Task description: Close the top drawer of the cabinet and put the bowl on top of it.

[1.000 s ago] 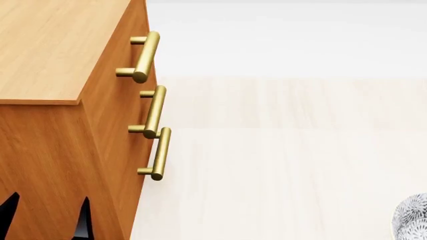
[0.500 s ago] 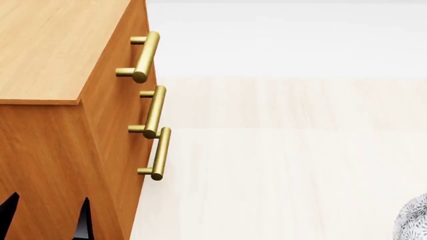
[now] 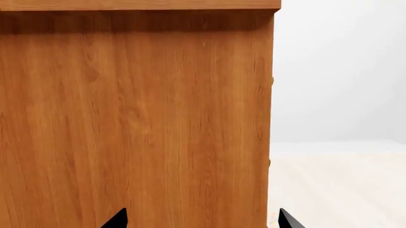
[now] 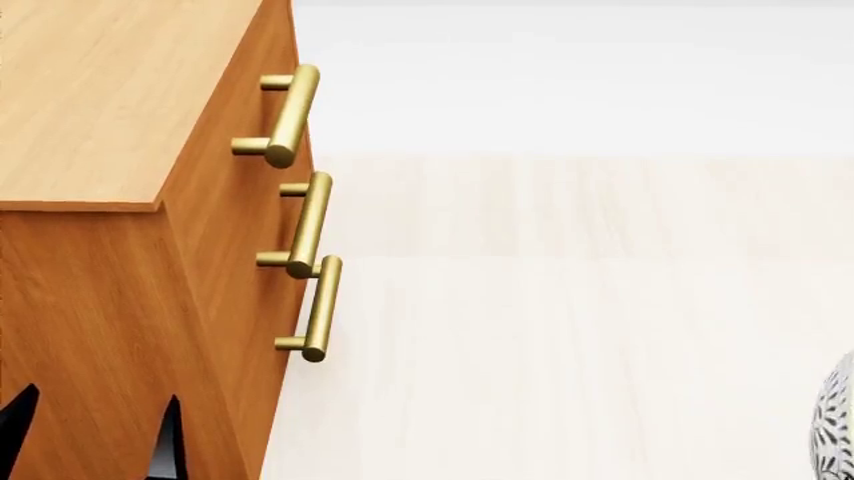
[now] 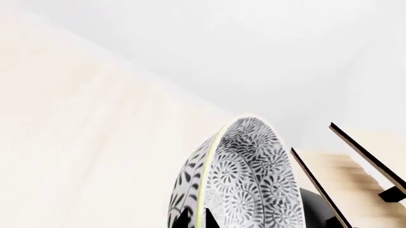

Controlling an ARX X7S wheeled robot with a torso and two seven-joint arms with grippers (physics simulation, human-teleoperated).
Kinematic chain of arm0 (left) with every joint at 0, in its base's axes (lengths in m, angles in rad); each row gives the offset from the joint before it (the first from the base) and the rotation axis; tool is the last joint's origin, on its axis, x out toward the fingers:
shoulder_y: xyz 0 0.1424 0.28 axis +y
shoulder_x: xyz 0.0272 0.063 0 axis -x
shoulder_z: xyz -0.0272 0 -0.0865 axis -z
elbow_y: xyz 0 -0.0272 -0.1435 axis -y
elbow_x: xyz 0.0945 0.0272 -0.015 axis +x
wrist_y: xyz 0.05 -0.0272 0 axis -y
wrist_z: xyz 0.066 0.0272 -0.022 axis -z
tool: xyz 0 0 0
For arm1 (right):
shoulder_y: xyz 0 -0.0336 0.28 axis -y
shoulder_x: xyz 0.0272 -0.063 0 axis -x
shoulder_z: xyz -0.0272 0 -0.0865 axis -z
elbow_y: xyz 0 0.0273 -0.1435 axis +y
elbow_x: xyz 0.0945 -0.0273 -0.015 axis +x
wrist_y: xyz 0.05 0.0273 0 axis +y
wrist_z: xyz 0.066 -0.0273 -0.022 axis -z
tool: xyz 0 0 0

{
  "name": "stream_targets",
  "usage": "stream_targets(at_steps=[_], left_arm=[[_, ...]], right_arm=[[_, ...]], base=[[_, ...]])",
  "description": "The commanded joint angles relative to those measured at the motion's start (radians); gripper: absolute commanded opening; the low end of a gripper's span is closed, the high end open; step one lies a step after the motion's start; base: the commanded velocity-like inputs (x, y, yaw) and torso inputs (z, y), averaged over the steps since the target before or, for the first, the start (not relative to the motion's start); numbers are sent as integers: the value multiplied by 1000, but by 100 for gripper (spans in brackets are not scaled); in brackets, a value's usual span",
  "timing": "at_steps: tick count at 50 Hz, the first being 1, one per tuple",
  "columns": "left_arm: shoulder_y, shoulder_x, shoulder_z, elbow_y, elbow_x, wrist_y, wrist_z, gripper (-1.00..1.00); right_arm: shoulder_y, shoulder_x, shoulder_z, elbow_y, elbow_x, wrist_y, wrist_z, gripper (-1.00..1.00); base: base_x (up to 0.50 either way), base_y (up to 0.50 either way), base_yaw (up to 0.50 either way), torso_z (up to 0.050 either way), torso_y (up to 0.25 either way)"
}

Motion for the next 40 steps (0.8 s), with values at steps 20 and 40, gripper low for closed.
stream_targets(at_steps=[20, 40], left_arm=[[11, -15, -17, -10, -46, 25, 18, 100], [-10, -16, -27, -54, -125, 22, 60, 100]], right_arm=[[511, -141, 380, -252, 307, 502, -58, -100], [761, -530, 474, -13, 472, 764, -70, -100]], base=[[0, 0, 0, 21, 202], [0, 0, 0, 19, 224]])
